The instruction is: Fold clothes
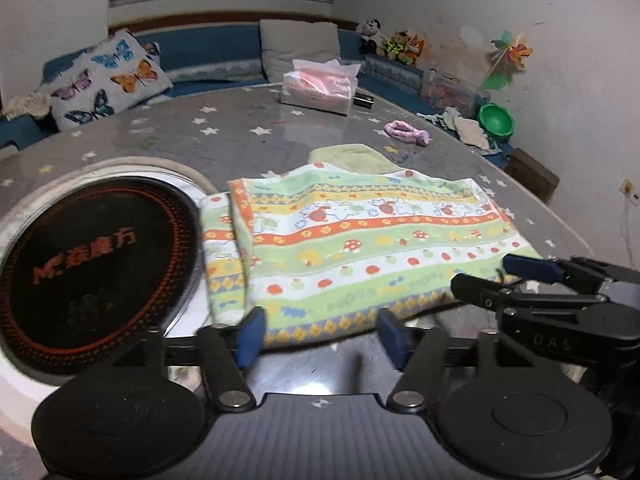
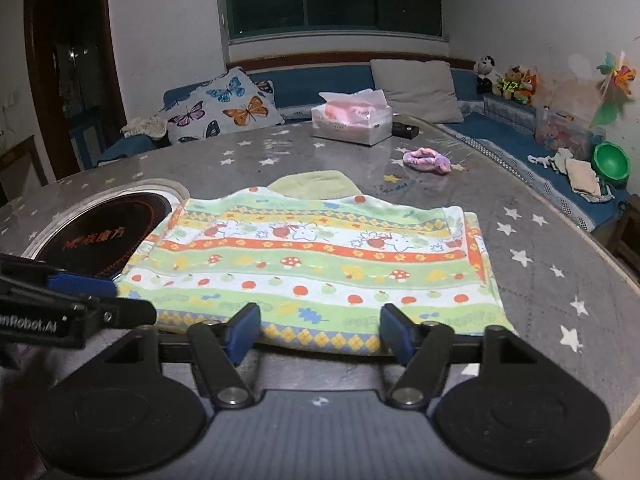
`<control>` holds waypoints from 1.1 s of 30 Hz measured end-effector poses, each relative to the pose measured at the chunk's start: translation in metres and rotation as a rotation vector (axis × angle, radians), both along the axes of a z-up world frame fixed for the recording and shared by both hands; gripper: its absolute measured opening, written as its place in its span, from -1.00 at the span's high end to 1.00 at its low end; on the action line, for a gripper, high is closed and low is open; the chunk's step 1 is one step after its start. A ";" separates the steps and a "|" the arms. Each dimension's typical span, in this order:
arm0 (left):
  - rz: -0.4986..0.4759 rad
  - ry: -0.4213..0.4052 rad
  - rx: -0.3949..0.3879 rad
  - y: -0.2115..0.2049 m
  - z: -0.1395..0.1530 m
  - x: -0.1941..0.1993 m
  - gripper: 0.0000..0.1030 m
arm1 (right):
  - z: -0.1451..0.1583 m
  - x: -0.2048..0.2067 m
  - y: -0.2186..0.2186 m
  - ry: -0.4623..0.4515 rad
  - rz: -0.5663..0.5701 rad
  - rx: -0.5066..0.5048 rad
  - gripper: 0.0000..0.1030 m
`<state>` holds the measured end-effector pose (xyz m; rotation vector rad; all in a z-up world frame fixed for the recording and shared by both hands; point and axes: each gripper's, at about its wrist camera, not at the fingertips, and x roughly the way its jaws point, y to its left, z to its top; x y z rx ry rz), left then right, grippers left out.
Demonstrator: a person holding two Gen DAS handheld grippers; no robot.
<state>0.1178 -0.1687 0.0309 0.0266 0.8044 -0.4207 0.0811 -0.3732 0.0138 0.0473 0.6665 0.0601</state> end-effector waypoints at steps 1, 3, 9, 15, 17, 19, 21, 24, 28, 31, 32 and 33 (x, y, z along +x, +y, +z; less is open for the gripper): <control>0.000 -0.012 0.007 0.001 0.001 -0.004 -0.45 | 0.000 -0.001 0.001 -0.002 -0.005 0.001 -0.60; -0.002 -0.020 0.012 0.005 0.001 -0.011 -0.59 | 0.001 -0.004 0.003 -0.004 -0.011 0.006 -0.64; 0.014 -0.036 0.001 0.019 0.001 -0.027 -0.87 | 0.003 -0.010 0.013 -0.007 -0.014 0.022 -0.91; 0.036 -0.054 -0.032 0.039 0.002 -0.041 -1.00 | 0.003 -0.022 0.024 -0.016 -0.028 0.041 -1.00; 0.044 -0.055 -0.048 0.046 0.002 -0.045 -1.00 | 0.002 -0.024 0.028 -0.011 -0.037 0.048 -1.00; 0.053 -0.056 -0.057 0.051 0.001 -0.049 -1.00 | 0.001 -0.027 0.030 -0.007 -0.046 0.056 -1.00; 0.067 -0.051 -0.051 0.055 0.001 -0.052 -1.00 | 0.000 -0.029 0.032 -0.003 -0.047 0.066 -1.00; 0.082 -0.048 -0.049 0.060 -0.001 -0.056 -1.00 | -0.002 -0.032 0.036 0.000 -0.050 0.070 -1.00; 0.100 -0.045 -0.049 0.063 -0.002 -0.060 -1.00 | -0.004 -0.036 0.039 0.007 -0.056 0.067 -1.00; 0.108 -0.044 -0.050 0.064 -0.002 -0.062 -1.00 | -0.006 -0.038 0.040 0.015 -0.063 0.060 -1.00; 0.110 -0.043 -0.053 0.064 -0.002 -0.063 -1.00 | -0.006 -0.039 0.040 0.016 -0.064 0.058 -1.00; 0.112 -0.043 -0.054 0.064 -0.002 -0.064 -1.00 | -0.006 -0.040 0.040 0.016 -0.065 0.057 -1.00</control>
